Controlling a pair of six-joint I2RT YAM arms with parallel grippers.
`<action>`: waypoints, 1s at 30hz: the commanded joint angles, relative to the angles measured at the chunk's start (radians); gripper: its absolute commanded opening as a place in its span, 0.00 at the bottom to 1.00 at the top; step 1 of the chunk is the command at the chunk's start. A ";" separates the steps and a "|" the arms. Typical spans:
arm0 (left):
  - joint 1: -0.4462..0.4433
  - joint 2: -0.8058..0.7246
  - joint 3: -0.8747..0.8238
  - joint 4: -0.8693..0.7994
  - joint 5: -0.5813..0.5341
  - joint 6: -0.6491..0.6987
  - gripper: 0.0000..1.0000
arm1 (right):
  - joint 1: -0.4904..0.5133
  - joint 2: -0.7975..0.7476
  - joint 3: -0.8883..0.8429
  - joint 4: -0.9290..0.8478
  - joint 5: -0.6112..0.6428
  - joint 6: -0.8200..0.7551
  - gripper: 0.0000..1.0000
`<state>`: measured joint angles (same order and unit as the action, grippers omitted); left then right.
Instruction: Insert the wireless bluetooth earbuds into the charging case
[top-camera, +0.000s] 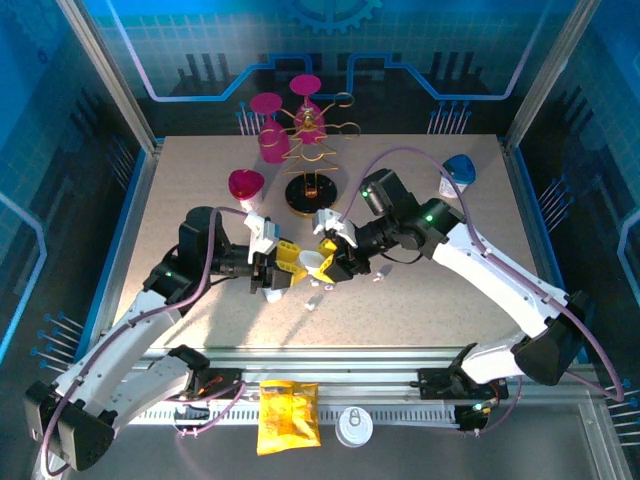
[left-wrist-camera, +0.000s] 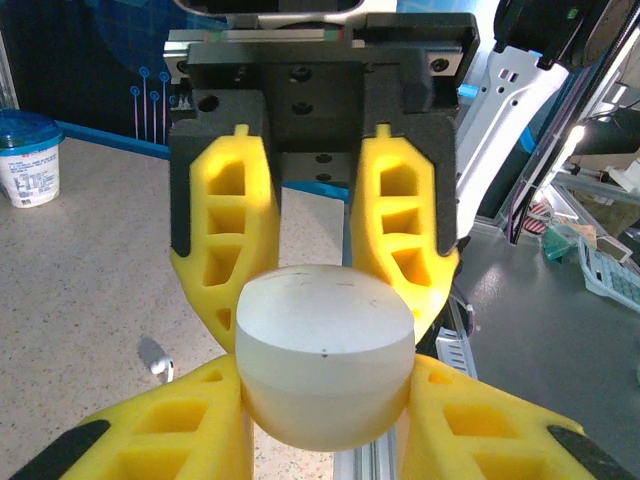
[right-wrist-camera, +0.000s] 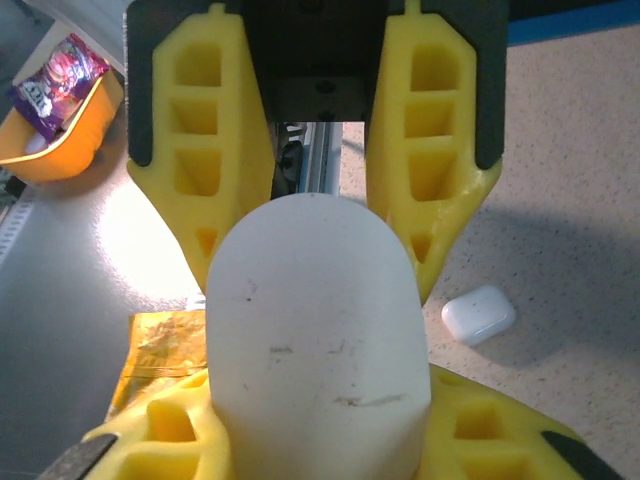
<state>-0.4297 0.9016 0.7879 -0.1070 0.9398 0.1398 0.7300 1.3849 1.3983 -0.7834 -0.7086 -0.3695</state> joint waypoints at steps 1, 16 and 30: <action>-0.007 0.002 0.001 0.011 -0.003 0.026 0.39 | -0.005 -0.018 -0.006 0.013 -0.034 0.007 0.24; -0.007 0.018 0.002 0.031 -0.001 0.011 0.58 | -0.005 -0.018 -0.005 0.045 -0.058 0.023 0.21; -0.007 0.017 0.000 0.073 -0.004 -0.033 0.58 | -0.005 -0.008 -0.005 0.032 -0.045 0.015 0.21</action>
<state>-0.4313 0.9169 0.7879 -0.0719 0.9352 0.1284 0.7300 1.3846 1.3972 -0.7467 -0.7349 -0.3588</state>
